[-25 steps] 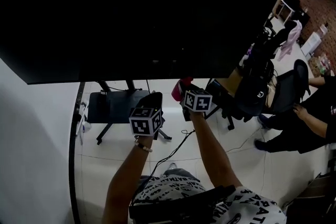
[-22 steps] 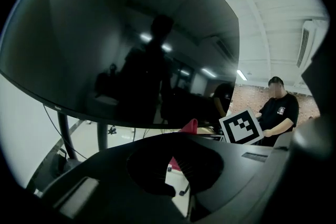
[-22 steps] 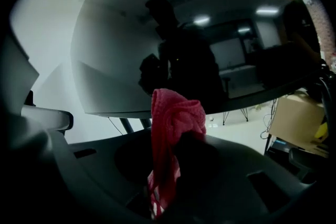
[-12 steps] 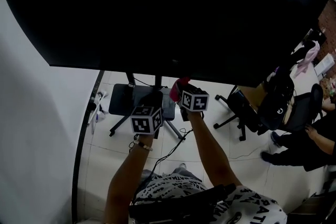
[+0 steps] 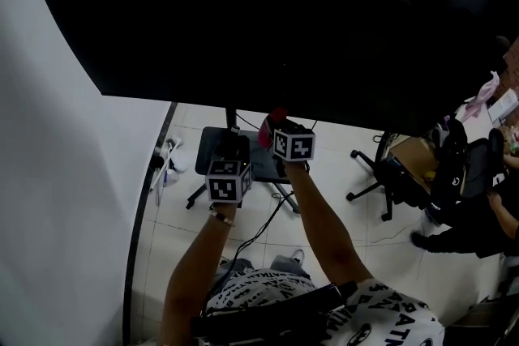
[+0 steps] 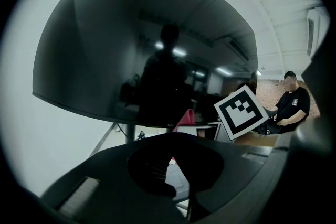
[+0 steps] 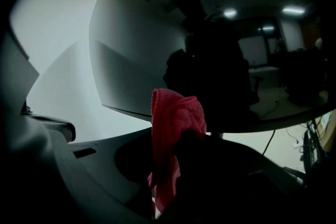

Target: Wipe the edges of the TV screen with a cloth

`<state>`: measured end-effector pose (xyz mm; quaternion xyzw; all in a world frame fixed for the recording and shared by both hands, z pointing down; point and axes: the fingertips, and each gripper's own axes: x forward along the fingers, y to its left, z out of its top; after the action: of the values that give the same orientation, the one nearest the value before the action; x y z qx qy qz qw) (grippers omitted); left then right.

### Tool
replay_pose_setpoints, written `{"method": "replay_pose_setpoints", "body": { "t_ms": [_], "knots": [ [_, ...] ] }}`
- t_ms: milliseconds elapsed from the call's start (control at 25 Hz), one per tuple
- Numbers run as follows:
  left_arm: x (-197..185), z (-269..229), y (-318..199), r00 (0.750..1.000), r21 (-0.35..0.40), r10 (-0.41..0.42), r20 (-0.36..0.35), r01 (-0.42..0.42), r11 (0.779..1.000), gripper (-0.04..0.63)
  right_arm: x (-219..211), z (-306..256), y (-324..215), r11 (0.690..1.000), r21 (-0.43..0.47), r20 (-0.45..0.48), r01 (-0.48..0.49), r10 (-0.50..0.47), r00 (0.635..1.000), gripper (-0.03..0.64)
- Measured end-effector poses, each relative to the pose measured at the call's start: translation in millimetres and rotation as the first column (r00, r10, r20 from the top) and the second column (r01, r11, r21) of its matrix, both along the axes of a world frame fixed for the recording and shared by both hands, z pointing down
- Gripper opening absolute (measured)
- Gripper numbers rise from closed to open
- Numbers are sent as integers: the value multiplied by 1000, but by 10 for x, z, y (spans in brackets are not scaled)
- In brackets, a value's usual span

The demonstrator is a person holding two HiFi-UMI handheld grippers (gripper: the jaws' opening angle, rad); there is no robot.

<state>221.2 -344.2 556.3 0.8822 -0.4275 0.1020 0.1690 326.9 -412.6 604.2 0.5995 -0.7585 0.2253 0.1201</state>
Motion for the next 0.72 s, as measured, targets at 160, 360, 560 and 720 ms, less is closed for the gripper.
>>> {"method": "replay_pose_setpoints", "body": {
  "t_ms": [160,360,560,720],
  "knots": [
    [-301,-32,10,1000,-11,12,-8,-12,1000,-5,-271,15,-89,1000,-19,20,-14,14,1000,77],
    [-609,2,-232,1000,-47,-10,-13,9,999,-5,-666,12,-403,999,-54,55,7,-4,998,77],
    [-687,30,-841,999,-86,-35,-4,35,996,-5,-879,207,-991,992,-117,110,42,-29,994,77],
    [-655,9,-1220,997,-100,-71,37,74,992,-5,-1004,306,-1366,986,-138,171,97,-73,983,77]
  ]
}}
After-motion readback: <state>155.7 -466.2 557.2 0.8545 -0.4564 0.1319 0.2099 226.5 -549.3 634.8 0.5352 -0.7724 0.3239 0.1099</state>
